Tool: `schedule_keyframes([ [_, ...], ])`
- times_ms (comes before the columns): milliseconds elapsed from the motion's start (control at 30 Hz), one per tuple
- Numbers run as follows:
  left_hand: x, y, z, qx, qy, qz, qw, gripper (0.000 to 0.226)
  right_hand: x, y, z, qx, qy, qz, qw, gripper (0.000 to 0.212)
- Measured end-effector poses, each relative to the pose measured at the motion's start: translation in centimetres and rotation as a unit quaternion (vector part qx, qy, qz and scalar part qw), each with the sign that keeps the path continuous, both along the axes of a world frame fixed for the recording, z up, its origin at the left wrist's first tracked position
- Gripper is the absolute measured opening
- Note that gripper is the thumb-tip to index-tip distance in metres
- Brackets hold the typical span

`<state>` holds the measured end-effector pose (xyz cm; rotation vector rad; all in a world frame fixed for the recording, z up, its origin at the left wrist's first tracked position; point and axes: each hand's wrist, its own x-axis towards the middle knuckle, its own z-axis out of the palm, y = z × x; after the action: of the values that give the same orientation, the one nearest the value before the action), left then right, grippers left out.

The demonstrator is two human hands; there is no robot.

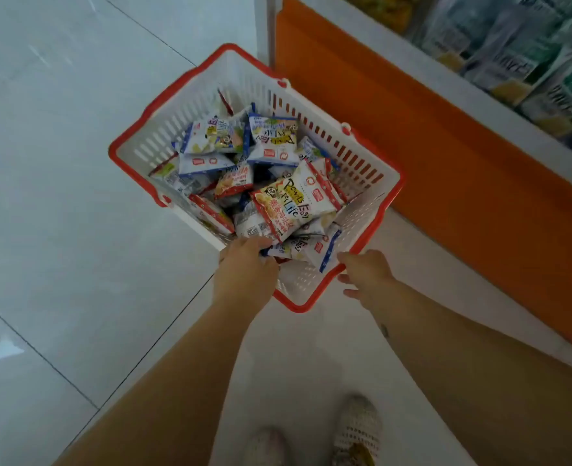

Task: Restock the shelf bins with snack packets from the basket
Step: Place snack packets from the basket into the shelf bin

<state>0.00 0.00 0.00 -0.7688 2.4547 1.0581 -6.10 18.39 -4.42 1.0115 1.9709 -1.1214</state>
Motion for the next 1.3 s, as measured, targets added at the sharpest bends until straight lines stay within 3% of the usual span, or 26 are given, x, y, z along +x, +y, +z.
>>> schedule_keyframes([
  [100,0.2,0.4,-1.2,-0.005,0.010,-0.027,1.000,0.036,-0.2,-0.3,-1.6,0.020,0.035,0.040,0.998,0.028],
  [367,0.9,3.0,-0.7,0.000,0.008,-0.065,0.998,0.035,1.3,4.8,-1.1,0.060,0.068,0.041,0.995,0.029],
  [600,2.4,10.0,-0.2,0.079,-0.089,-0.150,0.981,0.024,6.7,15.1,-0.4,0.113,0.020,0.015,0.993,0.032],
  [700,3.3,13.2,-0.5,0.110,-0.138,-0.194,0.965,0.034,9.1,18.5,-0.8,0.132,-0.003,-0.020,0.991,0.036],
  [900,2.9,17.1,-1.9,0.085,-0.196,-0.271,0.938,0.032,11.2,22.4,-0.5,0.141,-0.004,-0.030,0.990,0.038],
  [967,1.8,17.6,-2.1,0.052,-0.179,-0.260,0.947,0.029,10.9,22.3,1.1,0.151,0.022,-0.047,0.987,0.045],
  [1067,-0.1,18.2,-1.7,-0.004,-0.101,-0.253,0.962,0.029,10.2,20.4,3.9,0.210,0.184,-0.055,0.959,0.046],
  [1133,-1.3,18.8,-1.5,-0.037,-0.041,-0.255,0.965,0.033,9.6,18.5,5.3,0.168,0.241,-0.042,0.955,0.038],
  [1200,-2.4,19.4,-1.7,-0.045,-0.020,-0.262,0.964,0.048,8.8,16.8,5.1,0.065,0.208,-0.081,0.973,0.036],
  [1300,-3.4,20.3,-2.7,0.020,-0.024,-0.318,0.948,0.071,7.5,15.2,4.1,-0.041,0.151,-0.134,0.978,0.034],
])
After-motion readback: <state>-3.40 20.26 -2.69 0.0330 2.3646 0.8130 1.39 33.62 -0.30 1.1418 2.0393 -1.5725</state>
